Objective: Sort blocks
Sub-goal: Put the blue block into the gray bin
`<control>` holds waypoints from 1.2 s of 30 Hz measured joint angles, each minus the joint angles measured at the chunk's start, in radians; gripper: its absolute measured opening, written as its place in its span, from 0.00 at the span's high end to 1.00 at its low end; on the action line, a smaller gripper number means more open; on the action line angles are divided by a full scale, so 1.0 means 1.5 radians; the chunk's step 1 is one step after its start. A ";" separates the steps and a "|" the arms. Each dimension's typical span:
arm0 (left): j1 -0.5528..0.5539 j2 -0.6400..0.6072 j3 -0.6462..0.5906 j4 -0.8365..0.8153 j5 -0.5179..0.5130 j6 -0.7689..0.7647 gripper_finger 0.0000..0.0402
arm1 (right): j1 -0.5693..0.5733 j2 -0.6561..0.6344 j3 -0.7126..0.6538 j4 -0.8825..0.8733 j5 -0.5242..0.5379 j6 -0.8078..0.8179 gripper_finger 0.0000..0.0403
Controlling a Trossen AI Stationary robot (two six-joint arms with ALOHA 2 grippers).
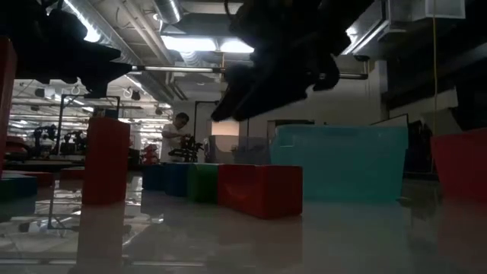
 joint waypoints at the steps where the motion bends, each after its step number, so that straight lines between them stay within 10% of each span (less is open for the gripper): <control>1: 0.000 0.000 0.000 0.000 0.000 0.000 0.54 | 0.000 0.005 0.000 0.005 0.000 0.000 0.34; 18: 0.000 0.000 0.000 0.000 0.000 0.000 0.54 | 0.002 0.056 0.116 -0.008 -0.017 0.121 0.34; 36: 0.000 0.021 0.000 0.000 -0.002 0.000 0.54 | 0.034 0.193 0.342 -0.346 0.059 0.107 0.34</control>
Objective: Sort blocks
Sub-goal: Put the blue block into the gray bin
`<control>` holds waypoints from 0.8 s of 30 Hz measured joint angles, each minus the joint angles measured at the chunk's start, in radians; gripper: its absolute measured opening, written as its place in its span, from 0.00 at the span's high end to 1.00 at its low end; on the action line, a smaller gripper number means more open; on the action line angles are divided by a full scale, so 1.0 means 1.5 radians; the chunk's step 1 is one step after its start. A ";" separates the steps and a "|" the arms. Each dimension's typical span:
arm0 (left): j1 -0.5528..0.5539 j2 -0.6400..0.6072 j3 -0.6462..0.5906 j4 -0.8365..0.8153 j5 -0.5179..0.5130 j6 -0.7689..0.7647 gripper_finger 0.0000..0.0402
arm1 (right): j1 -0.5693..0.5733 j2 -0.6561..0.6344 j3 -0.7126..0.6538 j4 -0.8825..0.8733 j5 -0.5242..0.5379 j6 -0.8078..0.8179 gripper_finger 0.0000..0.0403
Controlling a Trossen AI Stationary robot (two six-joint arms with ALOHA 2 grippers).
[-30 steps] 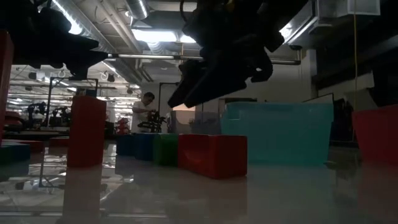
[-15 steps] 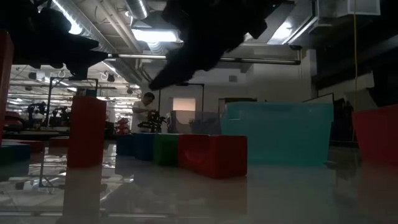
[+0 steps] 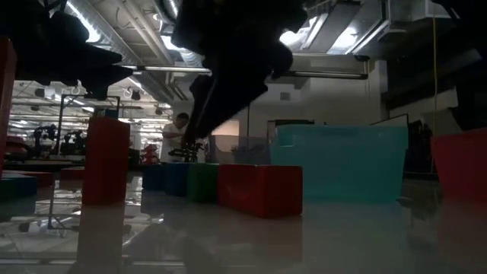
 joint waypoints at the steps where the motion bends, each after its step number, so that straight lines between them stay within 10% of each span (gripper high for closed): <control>1: 0.000 0.000 0.000 0.000 0.000 0.000 0.54 | 0.000 0.006 0.002 -0.004 0.001 0.000 0.34; 24: 0.000 0.004 0.000 0.000 0.002 0.000 0.54 | 0.018 0.040 -0.003 -0.013 0.019 0.021 0.37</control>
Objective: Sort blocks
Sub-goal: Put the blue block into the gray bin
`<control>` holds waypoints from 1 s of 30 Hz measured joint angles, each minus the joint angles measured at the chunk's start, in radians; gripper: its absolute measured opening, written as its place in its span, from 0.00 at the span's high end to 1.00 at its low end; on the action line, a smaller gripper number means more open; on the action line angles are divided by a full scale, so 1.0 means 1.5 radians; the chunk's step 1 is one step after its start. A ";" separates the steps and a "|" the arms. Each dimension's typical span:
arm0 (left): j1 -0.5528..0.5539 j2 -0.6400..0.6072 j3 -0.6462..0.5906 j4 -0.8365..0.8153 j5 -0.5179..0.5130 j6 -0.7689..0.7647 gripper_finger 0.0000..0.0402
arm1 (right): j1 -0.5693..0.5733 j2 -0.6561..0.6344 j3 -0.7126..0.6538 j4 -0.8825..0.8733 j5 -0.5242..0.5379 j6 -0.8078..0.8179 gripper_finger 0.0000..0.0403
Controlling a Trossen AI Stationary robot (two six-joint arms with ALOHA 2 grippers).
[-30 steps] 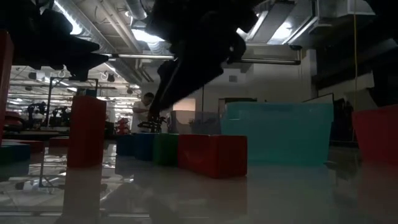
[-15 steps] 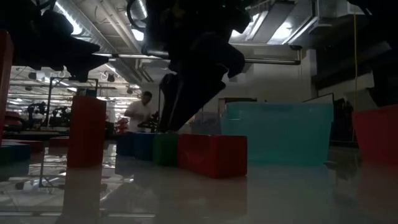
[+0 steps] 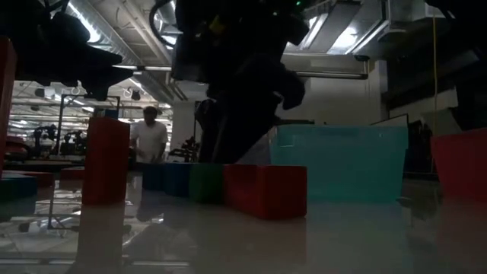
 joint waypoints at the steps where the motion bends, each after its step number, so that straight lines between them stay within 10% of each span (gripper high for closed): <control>1: 0.000 0.000 0.000 0.000 0.000 0.000 0.54 | 0.000 0.002 0.000 -0.004 0.001 0.000 0.39; 10: 0.000 0.000 0.000 0.000 0.000 0.000 0.54 | 0.000 0.010 0.003 -0.003 0.001 -0.001 0.68; 30: 0.000 0.000 0.000 0.000 0.000 0.000 0.54 | -0.045 0.009 0.319 -0.384 0.227 -0.103 0.67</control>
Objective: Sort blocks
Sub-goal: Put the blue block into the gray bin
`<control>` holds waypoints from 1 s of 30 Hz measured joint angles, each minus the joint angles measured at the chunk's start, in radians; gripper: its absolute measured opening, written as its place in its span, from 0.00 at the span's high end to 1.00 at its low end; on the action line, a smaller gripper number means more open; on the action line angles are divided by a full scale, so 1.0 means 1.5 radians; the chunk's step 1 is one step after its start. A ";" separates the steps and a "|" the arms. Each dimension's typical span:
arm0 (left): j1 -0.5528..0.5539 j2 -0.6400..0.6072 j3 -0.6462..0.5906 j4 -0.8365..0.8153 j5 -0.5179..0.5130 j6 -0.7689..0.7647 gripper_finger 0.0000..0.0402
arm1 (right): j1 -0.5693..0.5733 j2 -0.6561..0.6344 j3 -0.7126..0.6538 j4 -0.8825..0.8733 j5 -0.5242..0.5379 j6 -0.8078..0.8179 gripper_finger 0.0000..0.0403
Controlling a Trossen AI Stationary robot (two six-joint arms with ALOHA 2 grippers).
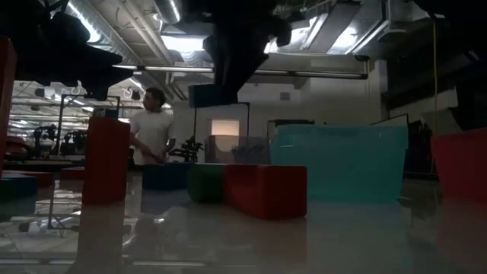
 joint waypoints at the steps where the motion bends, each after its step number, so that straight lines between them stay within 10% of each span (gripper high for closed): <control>1: 0.000 0.000 0.000 0.000 0.000 0.000 0.54 | -0.011 0.000 0.010 -0.007 0.013 -0.005 0.67; 18: 0.000 0.000 0.000 0.000 0.000 0.012 0.54 | -0.286 0.000 0.017 -0.043 -0.043 -0.029 0.63; 30: 0.000 0.000 0.000 0.002 0.000 0.035 0.54 | -0.326 0.000 0.017 -0.041 -0.091 -0.026 0.51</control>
